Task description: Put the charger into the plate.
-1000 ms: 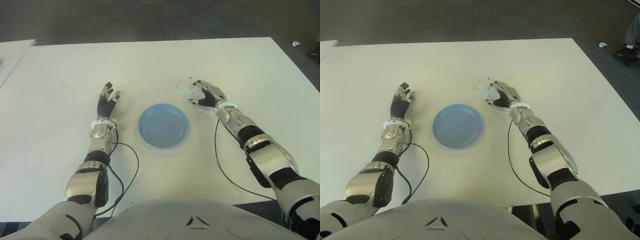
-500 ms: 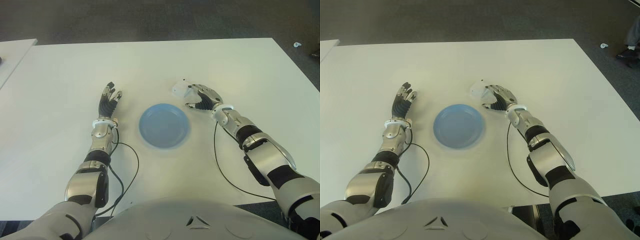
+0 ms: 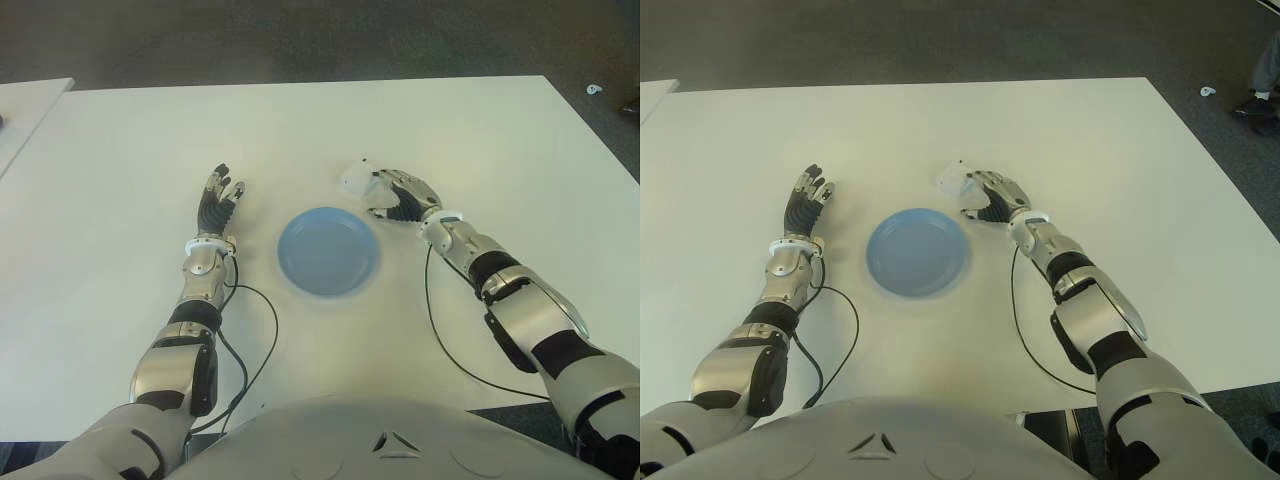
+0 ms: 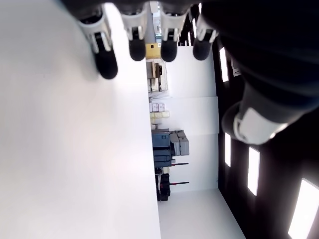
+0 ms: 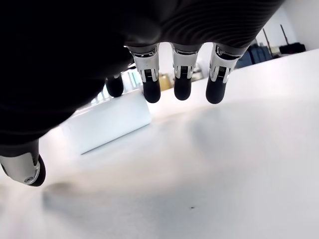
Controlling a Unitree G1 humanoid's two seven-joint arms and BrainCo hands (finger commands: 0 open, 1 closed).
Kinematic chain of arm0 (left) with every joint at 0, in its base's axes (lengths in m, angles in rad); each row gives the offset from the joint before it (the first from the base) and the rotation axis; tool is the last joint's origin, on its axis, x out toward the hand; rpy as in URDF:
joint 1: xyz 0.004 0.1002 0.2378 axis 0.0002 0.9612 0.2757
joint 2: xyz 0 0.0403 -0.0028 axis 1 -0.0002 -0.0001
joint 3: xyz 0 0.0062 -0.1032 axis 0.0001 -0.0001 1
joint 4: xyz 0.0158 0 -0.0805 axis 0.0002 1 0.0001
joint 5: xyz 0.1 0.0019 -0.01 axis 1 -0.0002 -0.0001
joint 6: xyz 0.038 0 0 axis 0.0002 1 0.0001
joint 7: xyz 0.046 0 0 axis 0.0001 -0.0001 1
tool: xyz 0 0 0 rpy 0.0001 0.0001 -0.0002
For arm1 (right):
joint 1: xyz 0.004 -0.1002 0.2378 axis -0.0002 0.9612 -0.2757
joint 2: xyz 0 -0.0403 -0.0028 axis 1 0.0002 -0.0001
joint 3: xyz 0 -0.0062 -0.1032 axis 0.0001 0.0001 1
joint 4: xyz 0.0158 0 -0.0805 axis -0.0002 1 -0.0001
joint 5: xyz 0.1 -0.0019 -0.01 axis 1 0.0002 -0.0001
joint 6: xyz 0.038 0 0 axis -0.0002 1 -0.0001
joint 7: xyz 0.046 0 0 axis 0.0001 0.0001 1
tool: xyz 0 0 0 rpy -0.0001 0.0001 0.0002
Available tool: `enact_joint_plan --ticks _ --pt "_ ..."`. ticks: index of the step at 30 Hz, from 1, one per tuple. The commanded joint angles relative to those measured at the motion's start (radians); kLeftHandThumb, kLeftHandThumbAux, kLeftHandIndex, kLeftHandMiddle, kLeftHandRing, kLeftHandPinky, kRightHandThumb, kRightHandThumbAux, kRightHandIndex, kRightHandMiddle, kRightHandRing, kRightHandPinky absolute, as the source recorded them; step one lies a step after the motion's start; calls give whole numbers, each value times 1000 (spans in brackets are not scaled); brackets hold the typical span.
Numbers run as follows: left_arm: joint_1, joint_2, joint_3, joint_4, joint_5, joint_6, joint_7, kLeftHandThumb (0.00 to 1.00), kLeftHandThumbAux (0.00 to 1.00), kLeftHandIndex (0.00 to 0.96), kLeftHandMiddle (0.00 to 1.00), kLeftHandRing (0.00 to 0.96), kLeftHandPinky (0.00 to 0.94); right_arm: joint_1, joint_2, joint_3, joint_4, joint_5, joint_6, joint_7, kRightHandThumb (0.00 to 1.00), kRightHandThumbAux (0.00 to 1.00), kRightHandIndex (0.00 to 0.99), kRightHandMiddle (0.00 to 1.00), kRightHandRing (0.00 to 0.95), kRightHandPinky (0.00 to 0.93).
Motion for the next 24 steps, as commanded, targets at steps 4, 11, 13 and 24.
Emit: enact_joint_plan --ticks 4,11,13,24 --pt "30 -19 -16 8 13 44 -2 0 580 0 28 15 25 27 14 34 15 -29 5 -2 0 458 0 0 0 0" --pt "30 -22 -16 5 12 44 3 0 578 0 28 15 24 29 7 43 3 -27 12 -3 0 480 0 0 0 0" --pt "30 -23 -16 4 12 44 3 0 578 0 28 14 24 30 4 44 0 -26 14 -1 0 484 0 0 0 0" --pt "33 -25 -17 -4 8 48 0 0 581 0 23 12 25 78 -104 47 -93 -34 4 7 0 501 0 0 0 0"
